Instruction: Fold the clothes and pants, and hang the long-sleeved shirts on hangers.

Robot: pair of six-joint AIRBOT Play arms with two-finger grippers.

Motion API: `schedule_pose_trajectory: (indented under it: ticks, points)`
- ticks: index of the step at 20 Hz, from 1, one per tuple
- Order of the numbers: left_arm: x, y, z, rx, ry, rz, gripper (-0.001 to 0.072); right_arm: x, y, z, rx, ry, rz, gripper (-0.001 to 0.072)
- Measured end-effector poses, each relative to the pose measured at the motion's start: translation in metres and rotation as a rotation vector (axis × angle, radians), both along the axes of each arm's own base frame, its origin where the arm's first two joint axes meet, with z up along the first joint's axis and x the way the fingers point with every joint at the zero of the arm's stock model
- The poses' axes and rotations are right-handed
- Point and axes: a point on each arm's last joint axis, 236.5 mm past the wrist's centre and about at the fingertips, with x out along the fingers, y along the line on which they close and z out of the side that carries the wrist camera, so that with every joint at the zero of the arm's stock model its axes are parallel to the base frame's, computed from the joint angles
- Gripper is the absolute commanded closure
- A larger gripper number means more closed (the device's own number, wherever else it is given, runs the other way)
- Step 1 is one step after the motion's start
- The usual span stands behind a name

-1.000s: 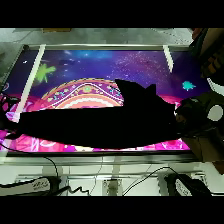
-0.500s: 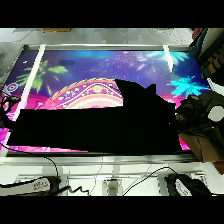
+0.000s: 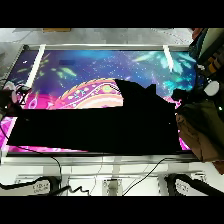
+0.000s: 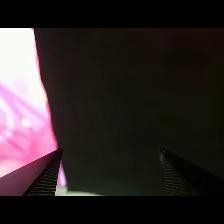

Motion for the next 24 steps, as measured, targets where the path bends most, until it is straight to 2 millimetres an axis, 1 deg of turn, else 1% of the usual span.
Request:
schedule_pose_trajectory:
  ticks: [2, 3, 4, 5, 7, 8, 9, 10, 11, 13, 15, 17, 19, 22, 24]
  points:
    - [0.014, -0.020, 0.001, -0.004, -0.037, -0.019, 0.0007, 0.020, -0.001, -0.015, 0.044, 0.016, -0.004, 0.0182]
    - [0.020, -0.029, 0.001, -0.007, -0.052, -0.029, 0.0037, 0.031, 0.004, -0.024, 0.078, 0.022, 0.002, 0.0182]
    - [0.026, -0.039, 0.002, -0.010, -0.072, -0.041, 0.0117, 0.039, 0.008, -0.033, 0.106, 0.029, 0.012, 0.0182]
    - [0.035, -0.051, 0.003, -0.017, -0.102, -0.050, 0.0161, 0.048, 0.013, -0.043, 0.132, 0.031, 0.019, 0.0182]
    - [0.053, -0.081, 0.005, -0.063, -0.175, -0.066, 0.0161, 0.063, 0.015, -0.056, 0.165, 0.017, 0.011, 0.0182]
    - [0.064, -0.099, 0.007, -0.098, -0.215, -0.079, 0.0161, 0.068, 0.012, -0.063, 0.168, 0.017, 0.001, 0.0182]
    - [0.074, -0.122, 0.010, -0.148, -0.259, -0.091, 0.0160, 0.070, 0.005, -0.067, 0.158, 0.017, -0.009, 0.0182]
    - [0.084, -0.142, 0.014, -0.188, -0.301, -0.111, 0.0161, 0.070, -0.007, -0.071, 0.146, 0.022, -0.025, 0.0182]
    - [0.094, -0.162, 0.019, -0.229, -0.344, -0.128, 0.0161, 0.066, -0.019, -0.076, 0.137, 0.042, -0.042, 0.0181]
    - [0.110, -0.200, 0.031, -0.301, -0.421, -0.170, 0.0161, 0.052, -0.046, -0.086, 0.145, 0.095, -0.089, 0.0119]
    - [0.118, -0.230, 0.039, -0.368, -0.471, -0.191, 0.0161, 0.034, -0.064, -0.094, 0.164, 0.157, -0.117, 0.0117]
    - [0.122, -0.252, 0.045, -0.441, -0.501, -0.183, 0.0161, 0.018, -0.071, -0.099, 0.166, 0.216, -0.104, 0.0117]
    - [0.123, -0.269, 0.046, -0.515, -0.511, -0.158, 0.0161, 0.009, -0.075, -0.103, 0.146, 0.254, -0.078, 0.0118]
    - [0.123, -0.284, 0.043, -0.583, -0.508, -0.127, 0.0161, 0.003, -0.075, -0.115, 0.117, 0.307, -0.032, 0.0120]
    - [0.123, -0.289, 0.041, -0.609, -0.505, -0.115, 0.0160, 0.003, -0.069, -0.126, 0.115, 0.338, 0.000, 0.0135]
